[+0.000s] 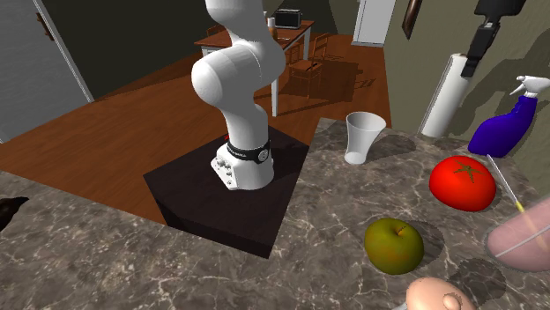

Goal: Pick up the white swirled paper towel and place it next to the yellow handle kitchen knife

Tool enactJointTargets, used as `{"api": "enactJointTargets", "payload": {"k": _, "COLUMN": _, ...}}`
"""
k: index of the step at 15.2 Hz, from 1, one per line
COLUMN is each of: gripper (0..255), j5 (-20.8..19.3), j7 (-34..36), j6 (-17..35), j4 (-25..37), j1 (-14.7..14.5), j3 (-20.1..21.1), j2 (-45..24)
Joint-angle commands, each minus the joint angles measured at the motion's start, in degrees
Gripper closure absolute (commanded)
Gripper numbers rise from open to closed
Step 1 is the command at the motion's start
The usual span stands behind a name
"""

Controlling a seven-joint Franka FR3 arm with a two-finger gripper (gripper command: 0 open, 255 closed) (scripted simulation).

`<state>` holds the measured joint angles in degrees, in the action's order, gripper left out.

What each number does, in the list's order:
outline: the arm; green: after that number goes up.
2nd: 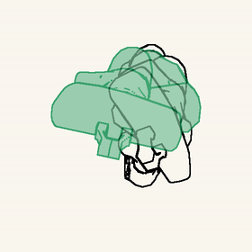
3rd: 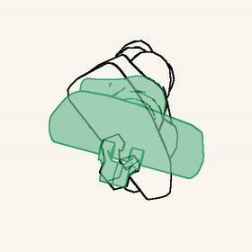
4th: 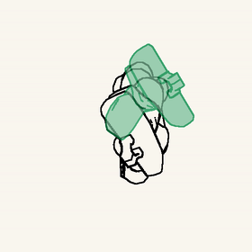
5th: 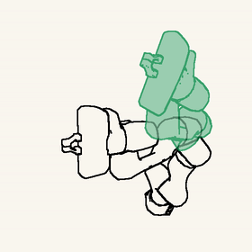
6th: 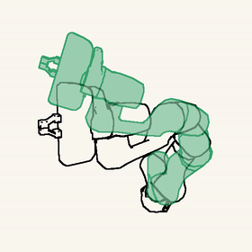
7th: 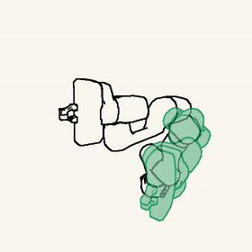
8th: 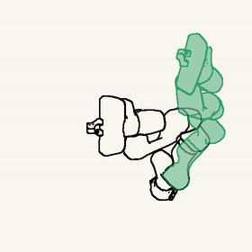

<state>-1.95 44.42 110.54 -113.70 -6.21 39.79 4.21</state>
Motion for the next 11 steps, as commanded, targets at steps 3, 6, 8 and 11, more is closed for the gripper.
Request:
{"api": "enactJointTargets", "payload": {"k": 3, "gripper": 255, "j5": -0.59, "j7": 0.58, "j6": 2.97, "j4": -2.34, "j1": -0.05, "j3": 0.19, "j2": -0.80}}
{"api": "enactJointTargets", "payload": {"k": 6, "gripper": 255, "j5": -1.19, "j7": 1.15, "j6": 5.19, "j4": -3.99, "j1": -0.09, "j3": 0.34, "j2": -1.58}}
{"api": "enactJointTargets", "payload": {"k": 8, "gripper": 255, "j5": -1.67, "j7": 1.58, "j6": 6.67, "j4": -5.03, "j1": -0.11, "j3": 0.45, "j2": -2.18}}
{"api": "enactJointTargets", "payload": {"k": 11, "gripper": 255, "j5": -2.50, "j7": 2.31, "j6": 8.87, "j4": -6.49, "j1": -0.16, "j3": 0.58, "j2": -3.20}}
